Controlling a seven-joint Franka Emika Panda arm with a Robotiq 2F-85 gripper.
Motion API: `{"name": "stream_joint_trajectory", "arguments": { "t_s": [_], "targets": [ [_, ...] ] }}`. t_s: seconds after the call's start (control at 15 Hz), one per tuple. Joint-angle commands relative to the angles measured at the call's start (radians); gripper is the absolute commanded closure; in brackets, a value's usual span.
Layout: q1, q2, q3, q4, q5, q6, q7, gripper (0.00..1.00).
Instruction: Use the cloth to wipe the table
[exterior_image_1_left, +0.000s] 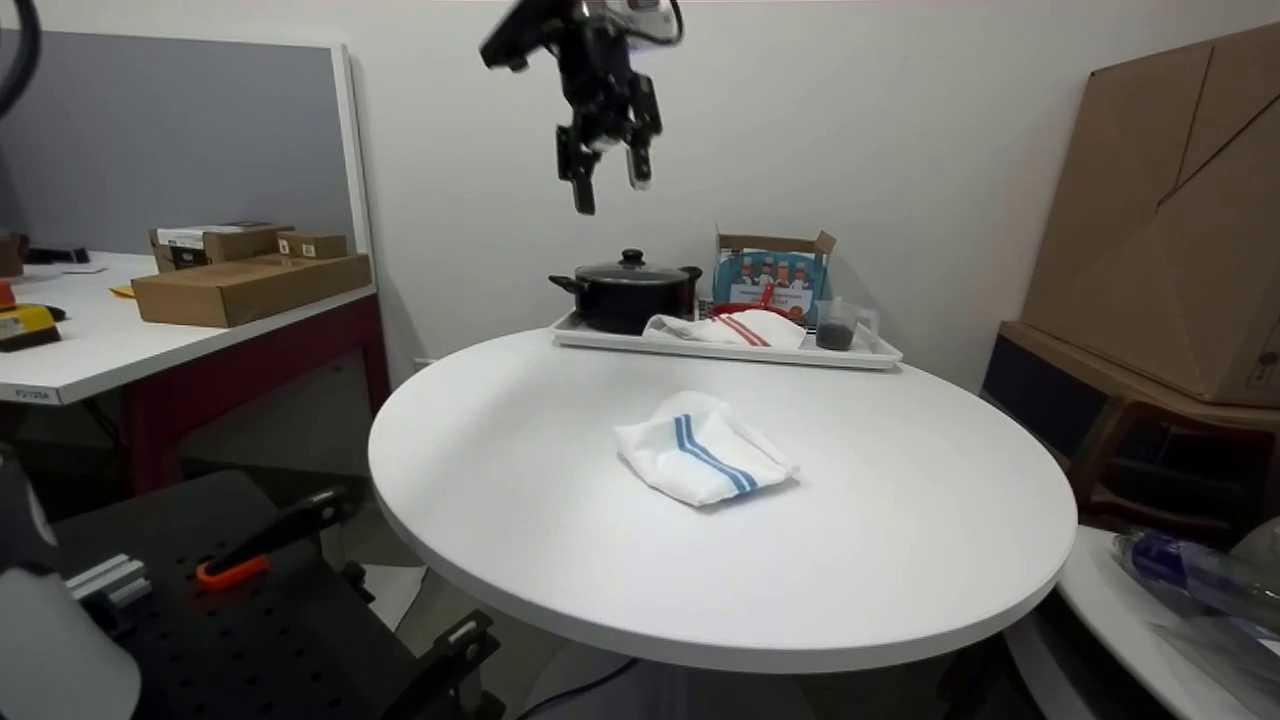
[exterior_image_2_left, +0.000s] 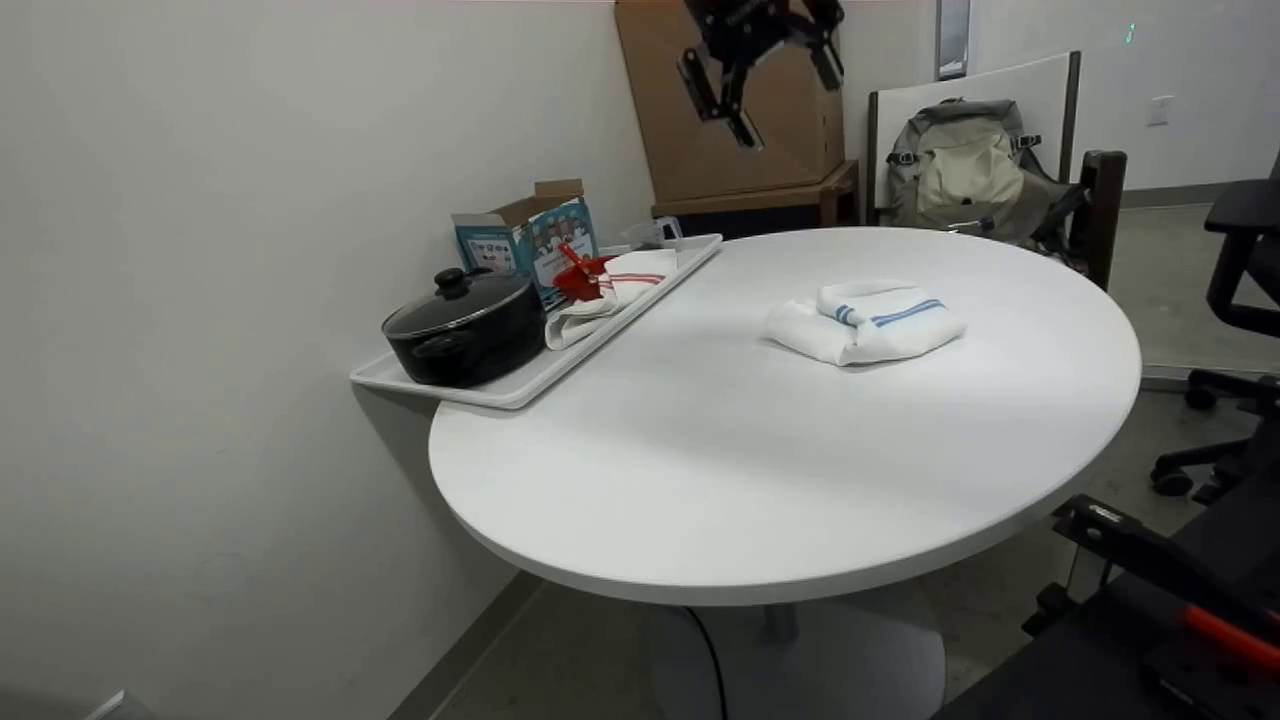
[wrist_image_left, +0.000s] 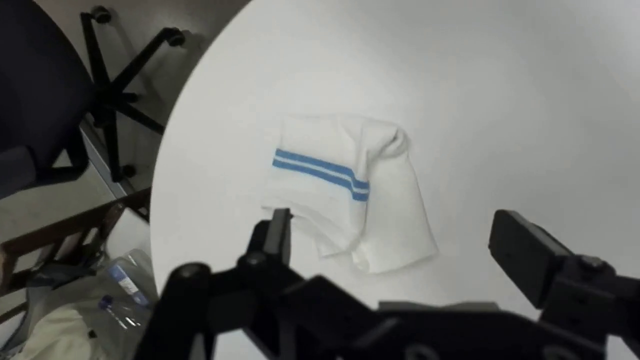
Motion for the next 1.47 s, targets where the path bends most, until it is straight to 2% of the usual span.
{"name": "stream_joint_trajectory", "arguments": {
  "t_s": [0.0, 0.2, 0.4, 0.6, 0.73, 0.87, 1.13, 1.4],
  "targets": [
    [-0.045, 0.141, -0.099, 0.062, 0.048, 0.21, -0.181, 0.0],
    [-0.077, 0.217, -0.143, 0.052, 0.071, 0.409, -0.338, 0.0],
    [-0.094, 0.249, -0.136, -0.005, 0.127, 0.59, -0.499, 0.0],
    [-0.118, 0.257, -0.091, -0.061, 0.24, 0.698, -0.662, 0.0],
    [-0.146, 0.253, -0.065, -0.09, 0.35, 0.704, -0.731, 0.0],
    [-0.135, 0.251, -0.095, -0.105, 0.374, 0.659, -0.689, 0.0],
    [-0.109, 0.249, -0.191, -0.133, 0.308, 0.629, -0.555, 0.0],
    [-0.093, 0.265, -0.225, -0.146, 0.286, 0.606, -0.492, 0.0]
  ]
}}
